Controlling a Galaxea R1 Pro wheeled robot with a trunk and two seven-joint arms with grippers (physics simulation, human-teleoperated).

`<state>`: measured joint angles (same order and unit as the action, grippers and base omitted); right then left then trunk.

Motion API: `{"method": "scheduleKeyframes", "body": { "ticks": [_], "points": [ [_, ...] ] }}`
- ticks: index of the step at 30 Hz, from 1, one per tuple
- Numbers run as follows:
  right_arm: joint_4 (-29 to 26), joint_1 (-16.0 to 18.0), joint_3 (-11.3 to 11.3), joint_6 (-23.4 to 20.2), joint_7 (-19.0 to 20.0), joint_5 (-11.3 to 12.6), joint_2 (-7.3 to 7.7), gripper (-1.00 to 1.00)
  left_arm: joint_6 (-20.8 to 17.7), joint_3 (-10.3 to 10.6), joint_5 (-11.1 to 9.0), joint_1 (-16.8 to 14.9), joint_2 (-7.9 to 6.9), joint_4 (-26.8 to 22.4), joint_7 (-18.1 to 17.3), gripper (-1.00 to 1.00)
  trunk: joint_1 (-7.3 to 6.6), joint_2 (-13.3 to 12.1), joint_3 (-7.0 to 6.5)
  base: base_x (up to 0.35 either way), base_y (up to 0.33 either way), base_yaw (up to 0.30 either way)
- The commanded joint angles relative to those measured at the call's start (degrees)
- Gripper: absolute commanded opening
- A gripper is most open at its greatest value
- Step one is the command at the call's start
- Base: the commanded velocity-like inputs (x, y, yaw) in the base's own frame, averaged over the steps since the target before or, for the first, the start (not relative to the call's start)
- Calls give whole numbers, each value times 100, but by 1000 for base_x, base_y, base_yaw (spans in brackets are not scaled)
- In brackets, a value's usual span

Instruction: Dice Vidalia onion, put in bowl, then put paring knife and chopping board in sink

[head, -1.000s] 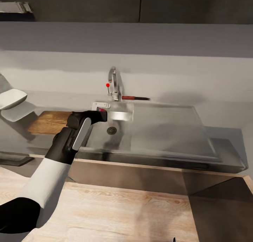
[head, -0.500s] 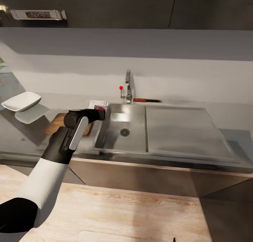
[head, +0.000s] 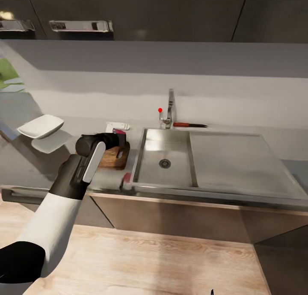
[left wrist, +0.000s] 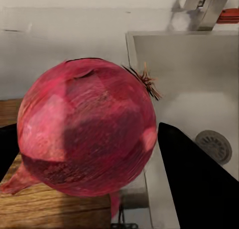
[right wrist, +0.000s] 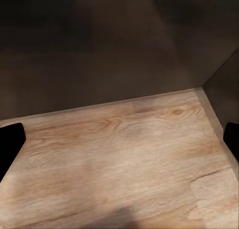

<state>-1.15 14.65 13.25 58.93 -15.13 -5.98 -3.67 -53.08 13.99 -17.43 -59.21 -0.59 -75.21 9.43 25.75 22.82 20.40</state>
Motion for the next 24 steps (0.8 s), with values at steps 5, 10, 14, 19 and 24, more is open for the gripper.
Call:
{"method": "scheduleKeyframes", "body": {
  "ticks": [5, 10, 14, 19, 24],
  "points": [
    [1, 3, 37, 13, -33, -61, -2, 100, -14, -61, -58, 0, -8, 17, 51, -100, 3, 10, -30, 0, 200, 0],
    [1, 3, 37, 13, -33, -61, -2, 100, -9, -71, -58, 10, -11, 52, 51, -100, 3, 10, -70, 0, 102, 0],
    [1, 3, 37, 13, -33, -61, -2, 100, -5, -72, -58, 14, -11, 118, 51, -100, 3, 10, -96, 0, 16, 0],
    [1, 3, 37, 13, -33, -61, -2, 100, -1, -72, -58, 15, -11, 162, 51, -100, 3, 10, -105, 0, 3, 20],
    [1, 3, 37, 13, -33, -61, -2, 100, 0, -72, -58, 23, -10, 256, 51, -100, 3, 10, -122, 0, 0, 185]
  ]
}}
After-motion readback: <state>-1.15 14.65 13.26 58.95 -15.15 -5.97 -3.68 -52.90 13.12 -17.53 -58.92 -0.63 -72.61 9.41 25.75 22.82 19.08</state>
